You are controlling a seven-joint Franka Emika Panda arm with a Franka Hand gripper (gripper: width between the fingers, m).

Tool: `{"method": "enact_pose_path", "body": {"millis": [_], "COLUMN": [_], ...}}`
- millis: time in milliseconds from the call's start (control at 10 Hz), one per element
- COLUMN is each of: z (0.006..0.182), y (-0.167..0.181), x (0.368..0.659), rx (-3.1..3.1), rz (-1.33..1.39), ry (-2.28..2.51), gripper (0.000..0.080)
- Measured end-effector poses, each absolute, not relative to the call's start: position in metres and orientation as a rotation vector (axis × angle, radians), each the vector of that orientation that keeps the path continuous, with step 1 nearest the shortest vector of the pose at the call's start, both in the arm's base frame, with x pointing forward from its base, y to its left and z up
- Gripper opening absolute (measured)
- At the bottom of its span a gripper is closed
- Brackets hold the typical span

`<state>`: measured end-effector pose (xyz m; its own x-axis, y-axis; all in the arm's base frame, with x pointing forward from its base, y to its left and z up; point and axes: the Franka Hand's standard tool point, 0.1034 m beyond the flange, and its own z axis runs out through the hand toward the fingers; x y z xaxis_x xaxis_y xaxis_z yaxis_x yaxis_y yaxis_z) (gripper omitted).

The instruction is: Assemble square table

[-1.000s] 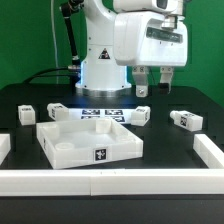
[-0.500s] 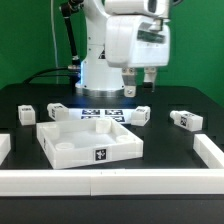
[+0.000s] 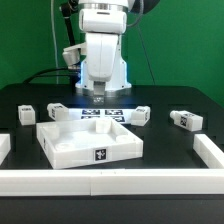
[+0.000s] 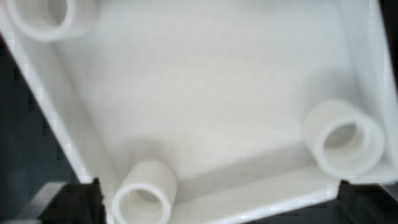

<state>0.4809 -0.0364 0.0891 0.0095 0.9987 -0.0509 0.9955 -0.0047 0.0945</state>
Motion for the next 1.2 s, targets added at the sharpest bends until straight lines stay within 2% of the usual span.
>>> {"method": "enact_pose_path", "body": {"millis": [300, 500, 600, 1100, 1200], "z": [0.087, 0.075, 0.068, 0.067, 0.058], "y": [-0.04, -0.064, -0.072, -0.073, -0.08], "x": [0.479, 0.463, 0.458, 0.458, 0.449], "rx": [1.963, 1.728, 1.742, 1.755, 1.778], "rz": [0.024, -0.035, -0.048, -0.048, -0.068], "ry": [2.315, 2.519, 2.526, 2.518, 2.527], "gripper": [0.065, 0.065, 0.065, 0.065, 0.065]}}
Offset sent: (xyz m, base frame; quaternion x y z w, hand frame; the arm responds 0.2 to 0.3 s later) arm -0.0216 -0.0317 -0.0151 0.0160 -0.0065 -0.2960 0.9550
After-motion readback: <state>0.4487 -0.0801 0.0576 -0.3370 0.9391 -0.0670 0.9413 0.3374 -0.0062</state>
